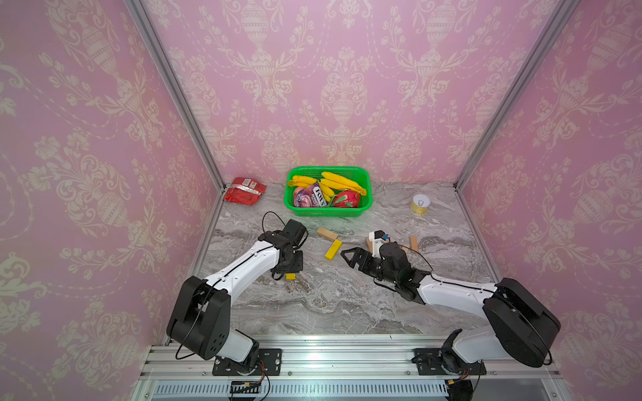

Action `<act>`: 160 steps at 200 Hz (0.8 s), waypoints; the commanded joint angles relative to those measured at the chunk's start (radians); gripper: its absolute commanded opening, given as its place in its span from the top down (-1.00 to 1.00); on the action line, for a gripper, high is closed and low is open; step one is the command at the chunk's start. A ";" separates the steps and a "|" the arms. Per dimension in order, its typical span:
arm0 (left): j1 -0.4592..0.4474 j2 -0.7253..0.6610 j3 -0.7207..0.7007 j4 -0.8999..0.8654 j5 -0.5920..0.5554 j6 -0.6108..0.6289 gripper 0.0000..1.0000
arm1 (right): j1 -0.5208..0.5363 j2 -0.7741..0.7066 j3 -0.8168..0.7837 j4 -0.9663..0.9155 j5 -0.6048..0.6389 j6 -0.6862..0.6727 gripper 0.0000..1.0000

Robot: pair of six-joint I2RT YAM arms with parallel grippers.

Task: Assemble the letter k with building blocks
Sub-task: Assemble the building block at the center of the board.

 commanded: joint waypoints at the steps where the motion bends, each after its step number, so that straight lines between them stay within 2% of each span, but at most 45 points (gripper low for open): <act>1: -0.005 -0.036 -0.041 -0.031 -0.017 0.012 0.72 | -0.001 -0.034 -0.008 -0.019 0.008 -0.009 -0.99; 74: -0.005 -0.107 -0.183 0.010 -0.012 0.001 0.71 | -0.002 -0.031 -0.016 0.005 0.010 0.000 -1.00; 127: -0.006 -0.153 -0.207 -0.001 -0.030 -0.028 0.70 | -0.001 -0.029 -0.015 0.008 0.005 0.001 -1.00; 160: -0.006 -0.136 -0.235 0.055 0.026 -0.037 0.70 | -0.001 -0.031 -0.017 0.005 0.005 0.000 -1.00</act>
